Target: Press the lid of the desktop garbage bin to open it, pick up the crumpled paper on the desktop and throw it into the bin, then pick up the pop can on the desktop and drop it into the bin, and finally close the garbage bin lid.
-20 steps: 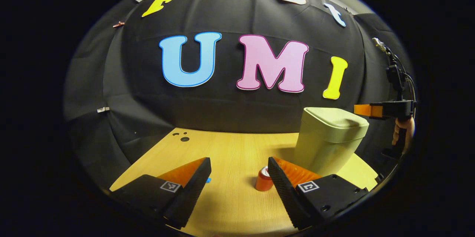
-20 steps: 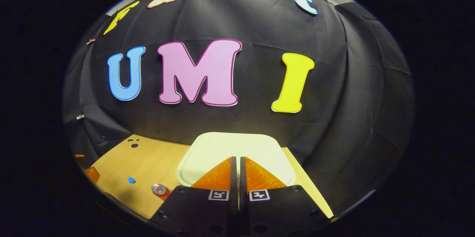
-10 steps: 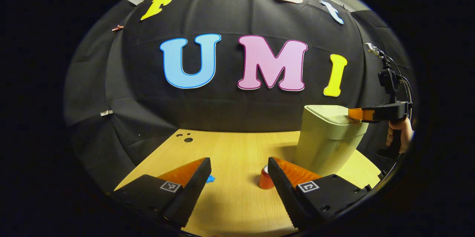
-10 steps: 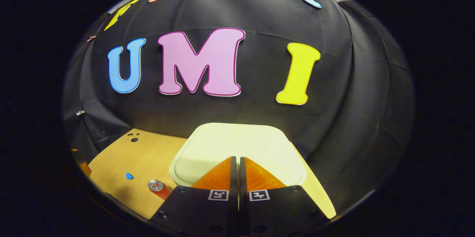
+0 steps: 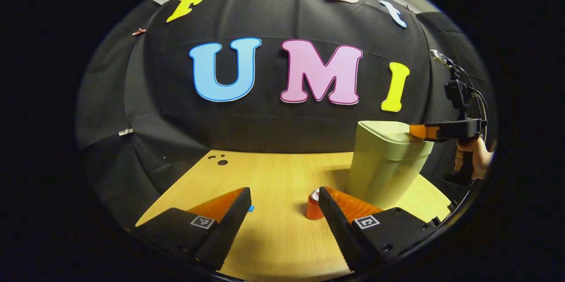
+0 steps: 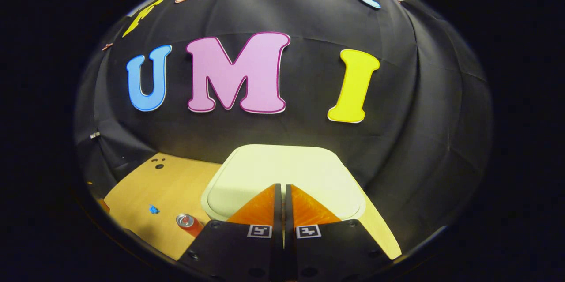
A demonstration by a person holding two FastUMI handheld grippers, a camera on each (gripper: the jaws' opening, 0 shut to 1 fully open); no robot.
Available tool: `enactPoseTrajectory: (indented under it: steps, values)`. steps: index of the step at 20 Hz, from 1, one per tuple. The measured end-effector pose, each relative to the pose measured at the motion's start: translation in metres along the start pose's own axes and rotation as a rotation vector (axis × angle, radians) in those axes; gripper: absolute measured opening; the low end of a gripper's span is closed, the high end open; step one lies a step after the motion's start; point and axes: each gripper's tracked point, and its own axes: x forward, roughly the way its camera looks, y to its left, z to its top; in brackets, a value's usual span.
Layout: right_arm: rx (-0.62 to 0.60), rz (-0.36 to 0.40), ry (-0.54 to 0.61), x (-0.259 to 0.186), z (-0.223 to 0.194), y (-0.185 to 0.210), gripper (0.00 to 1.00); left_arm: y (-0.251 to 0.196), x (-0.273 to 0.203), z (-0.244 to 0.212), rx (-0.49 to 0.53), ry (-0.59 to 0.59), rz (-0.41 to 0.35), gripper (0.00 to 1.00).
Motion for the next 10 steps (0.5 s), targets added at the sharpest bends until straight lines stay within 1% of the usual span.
enactPoseTrajectory:
  steps: [2,3,4,7,10]
  values:
    - [0.017,0.0,0.036,-0.002,0.001,0.001,0.05,0.002,-0.005,0.003,-0.016,-0.015,-0.005,0.98]
    - [0.037,-0.005,0.02,-0.004,0.011,0.0,0.05,0.004,-0.008,0.001,-0.022,-0.015,-0.005,0.98]
    - [0.05,-0.011,-0.016,-0.009,0.027,-0.001,0.05,0.006,-0.011,0.0,-0.027,-0.01,-0.008,0.98]
    - [0.041,-0.034,-0.11,-0.029,0.073,-0.005,0.05,0.014,-0.023,-0.002,-0.034,-0.016,-0.011,0.99]
    - [0.04,-0.04,-0.167,-0.054,0.096,-0.002,0.05,0.024,-0.034,-0.003,-0.045,-0.029,-0.013,0.98]
